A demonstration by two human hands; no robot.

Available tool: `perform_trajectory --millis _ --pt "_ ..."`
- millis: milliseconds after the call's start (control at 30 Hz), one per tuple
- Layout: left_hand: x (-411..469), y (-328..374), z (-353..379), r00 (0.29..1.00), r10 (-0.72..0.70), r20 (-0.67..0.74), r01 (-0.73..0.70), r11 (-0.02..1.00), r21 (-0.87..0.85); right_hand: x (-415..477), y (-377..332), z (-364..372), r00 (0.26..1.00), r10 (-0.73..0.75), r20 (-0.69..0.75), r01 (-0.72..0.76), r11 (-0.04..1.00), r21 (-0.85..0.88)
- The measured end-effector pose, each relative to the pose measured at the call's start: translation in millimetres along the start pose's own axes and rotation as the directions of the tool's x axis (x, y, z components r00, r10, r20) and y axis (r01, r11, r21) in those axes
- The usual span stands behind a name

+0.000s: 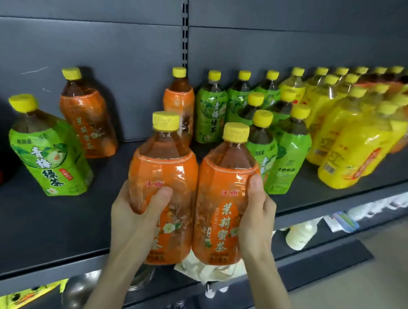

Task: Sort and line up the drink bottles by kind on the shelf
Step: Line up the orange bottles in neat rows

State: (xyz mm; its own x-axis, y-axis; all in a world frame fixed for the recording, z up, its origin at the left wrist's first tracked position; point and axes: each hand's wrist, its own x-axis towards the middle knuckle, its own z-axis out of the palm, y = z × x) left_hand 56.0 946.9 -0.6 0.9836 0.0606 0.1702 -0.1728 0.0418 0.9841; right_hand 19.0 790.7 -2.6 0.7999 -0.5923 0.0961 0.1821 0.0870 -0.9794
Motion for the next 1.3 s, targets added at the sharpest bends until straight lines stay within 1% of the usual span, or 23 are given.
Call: perform_trajectory --millis 133,300,433,567,667,733,833,933,1033,1100,1233,1300 --pt "-50.8 -0.3 63.6 0.998 -0.028 0.047 0.029 0.999 -0.018 -8.2 -22.9 -80.8 0.998 0.019 -0.068 -0.018 1.0 0.018" --pt "-126.2 -16.6 168.6 0.987 -0.09 0.131 0.095 0.995 -0.036 -7.6 -42.7 -207.9 0.981 -0.02 -0.192 0.006 0.997 -0.074" --pt "-168.3 -17.9 245.8 0.967 -0.122 0.223 0.132 0.991 -0.026 -1.4 -53.9 -296.9 0.948 0.0 -0.319 -0.037 0.993 -0.109" --pt "-183.7 -11.4 321.6 0.938 -0.127 0.324 0.141 0.99 -0.022 21.2 -63.9 -367.8 0.917 0.003 -0.399 -0.05 0.993 -0.107" --pt "-181.2 -11.0 373.8 0.919 -0.1 0.382 0.113 0.994 -0.013 48.1 -65.4 -407.4 0.887 0.015 -0.462 -0.063 0.994 -0.089" --pt "-175.5 -13.6 407.4 0.912 -0.08 0.403 0.092 0.996 -0.012 70.9 -65.8 -429.9 0.874 0.016 -0.486 -0.071 0.993 -0.095" --pt "-161.6 -17.7 460.5 0.902 -0.076 0.424 0.101 0.994 -0.036 115.8 -64.8 -462.4 0.873 0.0 -0.489 -0.055 0.994 -0.098" --pt "-140.4 -22.7 516.0 0.911 -0.063 0.408 0.096 0.993 -0.061 170.0 -64.6 -491.3 0.873 -0.035 -0.486 -0.024 0.993 -0.114" --pt "-113.0 -28.6 571.0 0.919 -0.086 0.385 0.118 0.991 -0.06 224.9 -67.4 -516.9 0.877 -0.047 -0.479 -0.016 0.992 -0.127" --pt "-97.3 -30.9 604.5 0.927 -0.097 0.362 0.123 0.991 -0.049 259.0 -68.8 -532.2 0.881 -0.082 -0.467 0.019 0.99 -0.14" --pt "-71.6 -30.8 657.0 0.954 -0.068 0.292 0.075 0.997 -0.01 320.4 -71.0 -553.6 0.904 -0.086 -0.419 0.041 0.992 -0.116" --pt "-59.2 -32.4 678.8 0.967 -0.046 0.25 0.045 0.999 0.008 349.7 -71.3 -560.5 0.918 -0.103 -0.384 0.053 0.989 -0.137"
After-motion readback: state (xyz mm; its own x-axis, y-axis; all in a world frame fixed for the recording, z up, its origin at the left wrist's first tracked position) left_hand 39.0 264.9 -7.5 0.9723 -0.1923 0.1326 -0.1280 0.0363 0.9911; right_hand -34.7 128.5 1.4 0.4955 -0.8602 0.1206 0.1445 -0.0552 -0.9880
